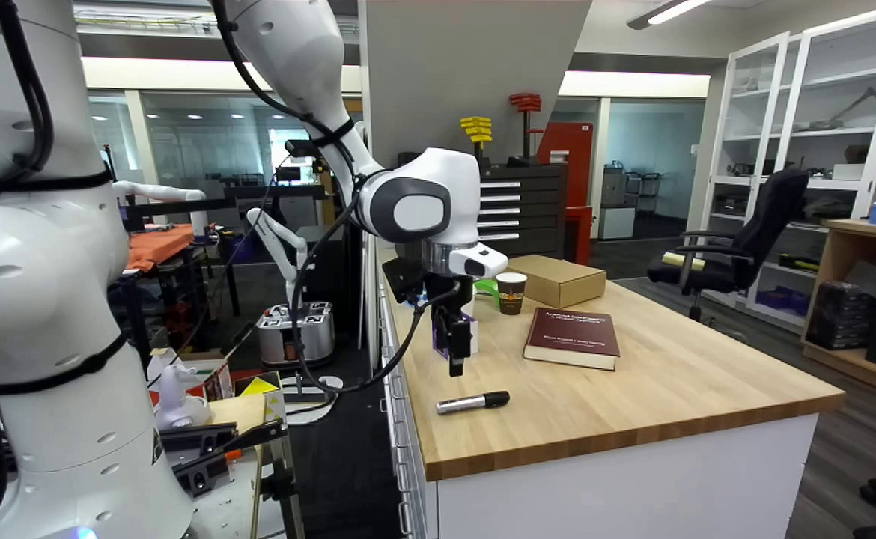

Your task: Put the black marker inside the white and purple box

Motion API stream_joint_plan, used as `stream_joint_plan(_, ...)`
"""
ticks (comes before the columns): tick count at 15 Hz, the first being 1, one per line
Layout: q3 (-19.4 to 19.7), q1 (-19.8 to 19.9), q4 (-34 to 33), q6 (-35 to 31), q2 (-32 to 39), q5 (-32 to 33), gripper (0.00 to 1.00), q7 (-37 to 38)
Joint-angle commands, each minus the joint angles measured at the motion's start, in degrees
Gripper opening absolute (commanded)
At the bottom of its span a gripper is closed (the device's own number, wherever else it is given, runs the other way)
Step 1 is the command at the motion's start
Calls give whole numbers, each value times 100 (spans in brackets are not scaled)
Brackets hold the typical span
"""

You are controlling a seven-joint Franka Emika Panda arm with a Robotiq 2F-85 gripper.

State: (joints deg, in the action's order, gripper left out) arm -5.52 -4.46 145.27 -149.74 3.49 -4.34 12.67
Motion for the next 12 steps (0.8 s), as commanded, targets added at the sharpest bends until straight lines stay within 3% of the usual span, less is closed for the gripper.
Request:
stream_joint_plan(1,-13,-100,-40,-287,237,-90,100,181)
stream_joint_plan(12,105,-309,-367,-343,949,223,100,551)
